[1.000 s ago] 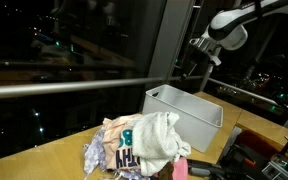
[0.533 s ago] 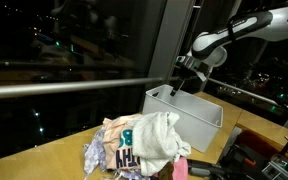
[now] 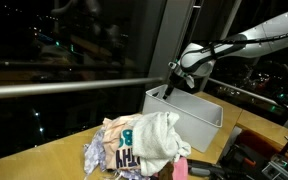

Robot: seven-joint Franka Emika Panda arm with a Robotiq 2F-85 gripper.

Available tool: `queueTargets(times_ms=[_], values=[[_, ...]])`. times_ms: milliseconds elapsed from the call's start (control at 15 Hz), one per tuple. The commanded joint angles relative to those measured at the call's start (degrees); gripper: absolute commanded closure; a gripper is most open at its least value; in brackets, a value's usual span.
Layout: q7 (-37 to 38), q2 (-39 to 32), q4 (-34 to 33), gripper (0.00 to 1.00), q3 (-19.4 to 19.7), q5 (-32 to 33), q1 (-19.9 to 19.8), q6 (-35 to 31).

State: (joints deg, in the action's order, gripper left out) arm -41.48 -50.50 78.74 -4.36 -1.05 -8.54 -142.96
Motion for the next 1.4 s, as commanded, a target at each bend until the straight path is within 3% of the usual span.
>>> queueTargets(times_ms=[0, 333, 600, 867, 1333], values=[[0.3, -6.8, -10.5, 0.00, -0.7, 1.3, -0.5, 2.9], [1.6, -10.3, -17.0, 0.00, -0.7, 1.3, 0.6, 7.5], [6.2, -9.6, -21.4, 0.00, -0.1, 1.0, 2.3, 17.9], [9.3, -10.5, -25.0, 0.00, 0.2, 1.2, 3.4, 23.6], [11.0, -10.6, -20.3, 0.00, -0.3, 1.5, 4.2, 20.9]])
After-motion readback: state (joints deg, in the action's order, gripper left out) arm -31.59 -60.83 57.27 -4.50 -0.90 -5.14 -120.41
